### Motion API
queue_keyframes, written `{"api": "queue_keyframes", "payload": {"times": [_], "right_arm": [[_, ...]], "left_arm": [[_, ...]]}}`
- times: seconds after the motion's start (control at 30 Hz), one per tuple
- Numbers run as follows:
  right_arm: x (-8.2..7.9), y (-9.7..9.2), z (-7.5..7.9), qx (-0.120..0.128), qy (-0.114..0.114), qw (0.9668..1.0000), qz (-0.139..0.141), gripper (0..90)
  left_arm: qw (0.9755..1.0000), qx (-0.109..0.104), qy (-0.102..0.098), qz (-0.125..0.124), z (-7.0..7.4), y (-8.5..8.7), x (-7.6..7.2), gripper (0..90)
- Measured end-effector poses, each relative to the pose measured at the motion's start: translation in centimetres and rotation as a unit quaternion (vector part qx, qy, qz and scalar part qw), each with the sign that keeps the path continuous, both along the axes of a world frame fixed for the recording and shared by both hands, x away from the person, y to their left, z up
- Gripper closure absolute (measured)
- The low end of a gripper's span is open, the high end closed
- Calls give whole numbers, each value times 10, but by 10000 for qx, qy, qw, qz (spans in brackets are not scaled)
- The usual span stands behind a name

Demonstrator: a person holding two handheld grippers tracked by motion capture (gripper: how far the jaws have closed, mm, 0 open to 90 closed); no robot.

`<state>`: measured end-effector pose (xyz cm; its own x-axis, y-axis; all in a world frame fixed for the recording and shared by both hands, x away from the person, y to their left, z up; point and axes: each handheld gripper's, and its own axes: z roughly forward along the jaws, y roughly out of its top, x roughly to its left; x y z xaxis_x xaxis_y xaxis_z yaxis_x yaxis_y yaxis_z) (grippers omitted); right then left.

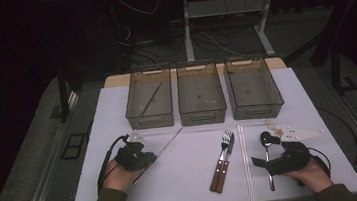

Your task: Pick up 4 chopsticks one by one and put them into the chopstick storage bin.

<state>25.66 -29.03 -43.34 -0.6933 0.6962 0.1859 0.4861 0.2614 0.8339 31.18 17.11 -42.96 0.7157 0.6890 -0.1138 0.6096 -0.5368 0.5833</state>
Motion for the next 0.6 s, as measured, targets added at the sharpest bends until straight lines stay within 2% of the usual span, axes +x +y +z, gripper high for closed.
{"api": "queue_keyframes", "payload": {"times": [0.03, 0.23, 0.47, 0.6], "right_arm": [[0, 0, 0, 2, 5, 10000, 0, 27], [0, 0, 0, -1, 3, 10000, 0, 28], [0, 0, 0, -7, 1, 10000, -4, 27], [0, 0, 0, -3, 10, 10000, -6, 27]], "left_arm": [[10000, 51, 16, -14, 0, 0, 0, 790], [9999, 53, 83, -33, -3, -1, 1, 802], [9997, 229, 88, -76, -3, -5, 1, 830], [9990, 368, 228, -47, 0, -9, 3, 831]]}}
